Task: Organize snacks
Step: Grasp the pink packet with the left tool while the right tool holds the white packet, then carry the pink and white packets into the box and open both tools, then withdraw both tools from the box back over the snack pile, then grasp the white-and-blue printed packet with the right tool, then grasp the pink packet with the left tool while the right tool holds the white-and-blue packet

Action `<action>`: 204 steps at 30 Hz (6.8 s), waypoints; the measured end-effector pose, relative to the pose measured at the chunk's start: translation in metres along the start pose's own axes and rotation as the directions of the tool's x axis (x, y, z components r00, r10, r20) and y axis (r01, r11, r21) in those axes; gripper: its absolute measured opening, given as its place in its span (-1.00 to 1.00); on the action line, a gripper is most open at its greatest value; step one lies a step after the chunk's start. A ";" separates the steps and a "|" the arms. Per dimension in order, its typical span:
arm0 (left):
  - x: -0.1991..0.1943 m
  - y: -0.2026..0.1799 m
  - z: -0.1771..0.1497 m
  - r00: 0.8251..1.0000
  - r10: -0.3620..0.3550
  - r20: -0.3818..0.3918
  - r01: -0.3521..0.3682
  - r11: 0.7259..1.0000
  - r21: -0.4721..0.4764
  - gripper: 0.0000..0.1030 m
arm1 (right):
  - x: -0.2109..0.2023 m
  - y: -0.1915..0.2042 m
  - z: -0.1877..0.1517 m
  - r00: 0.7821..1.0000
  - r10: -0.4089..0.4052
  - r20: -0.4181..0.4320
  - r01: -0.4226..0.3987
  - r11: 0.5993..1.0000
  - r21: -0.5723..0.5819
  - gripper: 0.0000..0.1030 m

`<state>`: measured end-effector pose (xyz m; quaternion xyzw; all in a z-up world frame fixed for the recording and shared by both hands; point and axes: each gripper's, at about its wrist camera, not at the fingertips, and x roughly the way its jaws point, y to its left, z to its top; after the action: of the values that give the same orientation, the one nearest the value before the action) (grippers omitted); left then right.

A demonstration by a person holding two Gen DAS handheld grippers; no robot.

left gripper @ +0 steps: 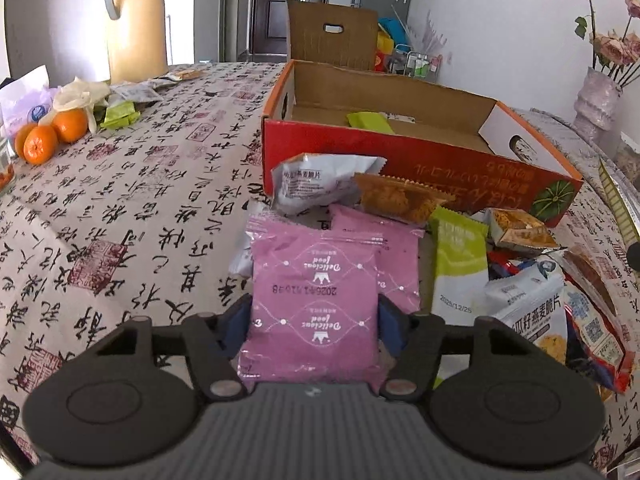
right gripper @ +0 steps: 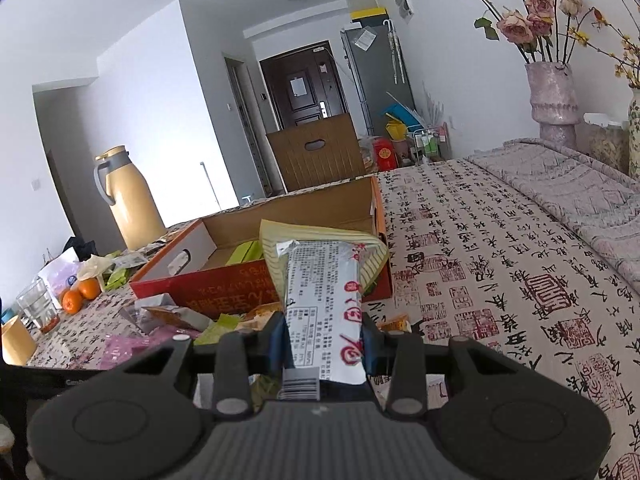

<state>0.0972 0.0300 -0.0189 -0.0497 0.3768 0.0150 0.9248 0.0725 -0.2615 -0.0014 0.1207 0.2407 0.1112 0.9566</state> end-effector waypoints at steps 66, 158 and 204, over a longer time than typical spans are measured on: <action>0.057 -0.052 0.159 0.974 0.022 0.225 -0.038 0.997 0.067 0.22 | 0.174 0.028 0.119 0.999 -0.039 -0.008 0.037 0.984 -0.176 -0.29; -0.028 0.008 0.024 0.979 0.007 0.203 -0.018 0.999 0.050 1.00 | 0.039 0.045 0.001 0.992 -0.047 -0.121 0.018 0.973 -0.231 1.00; -0.012 -0.002 0.013 0.990 -0.002 0.139 -0.010 0.996 0.088 1.00 | 0.025 0.032 0.006 0.996 -0.087 0.007 0.086 0.973 -0.213 0.19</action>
<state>0.0979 0.0291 -0.0009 -0.0067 0.3118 0.0036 0.9501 0.0919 -0.2256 0.0015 0.0068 0.2334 0.0946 0.9677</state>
